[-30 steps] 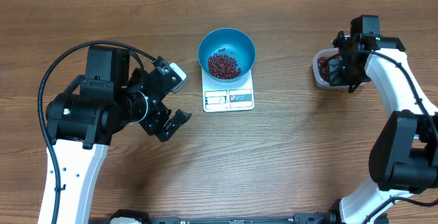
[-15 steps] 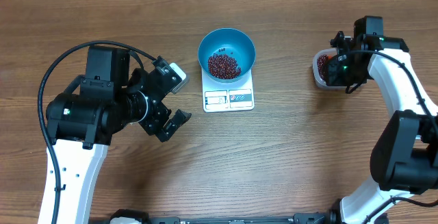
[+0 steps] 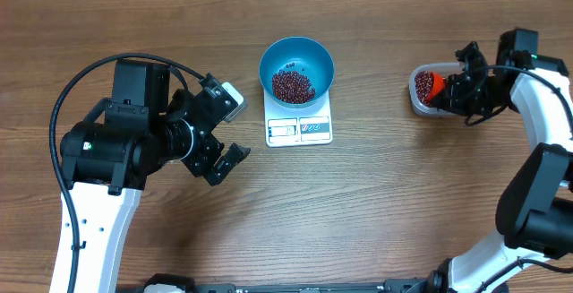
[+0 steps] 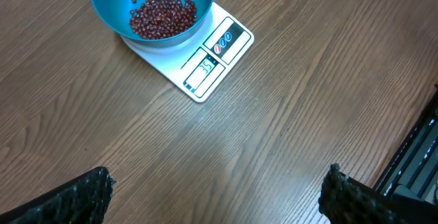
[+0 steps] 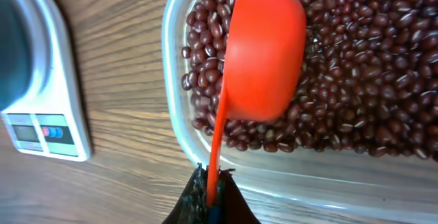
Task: Scoop item into bowl and weigh 150g on scale
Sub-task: 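Scoop more beans from the tub with the right gripper, then lift the filled scoop and move it over the blue bowl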
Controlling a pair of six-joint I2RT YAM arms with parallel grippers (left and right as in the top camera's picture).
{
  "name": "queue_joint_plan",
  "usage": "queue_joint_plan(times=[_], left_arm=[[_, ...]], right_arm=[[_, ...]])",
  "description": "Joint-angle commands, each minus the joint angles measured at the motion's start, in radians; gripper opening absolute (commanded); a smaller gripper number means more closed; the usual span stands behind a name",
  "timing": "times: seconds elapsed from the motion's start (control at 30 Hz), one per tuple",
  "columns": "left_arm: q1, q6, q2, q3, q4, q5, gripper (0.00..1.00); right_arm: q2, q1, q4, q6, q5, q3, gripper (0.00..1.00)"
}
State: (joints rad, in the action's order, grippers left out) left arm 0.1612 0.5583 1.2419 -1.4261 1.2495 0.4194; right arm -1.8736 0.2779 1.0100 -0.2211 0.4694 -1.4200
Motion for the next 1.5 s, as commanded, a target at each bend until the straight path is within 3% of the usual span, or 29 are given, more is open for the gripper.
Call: queue_joint_plan(times=[0.0, 0.8, 1.47], left_arm=[[-0.004, 0.022, 0.0, -0.014, 0.0, 0.015, 1.0], [-0.004, 0.022, 0.0, -0.014, 0.0, 0.015, 1.0], [-0.004, 0.022, 0.0, -0.014, 0.0, 0.015, 1.0]], right_arm=[[-0.003, 0.012, -0.006, -0.013, 0.105, 0.021, 0.04], [-0.005, 0.155, -0.06, 0.01, 0.312, 0.079, 0.04], [-0.005, 0.32, 0.005, 0.002, 0.483, 0.079, 0.04]])
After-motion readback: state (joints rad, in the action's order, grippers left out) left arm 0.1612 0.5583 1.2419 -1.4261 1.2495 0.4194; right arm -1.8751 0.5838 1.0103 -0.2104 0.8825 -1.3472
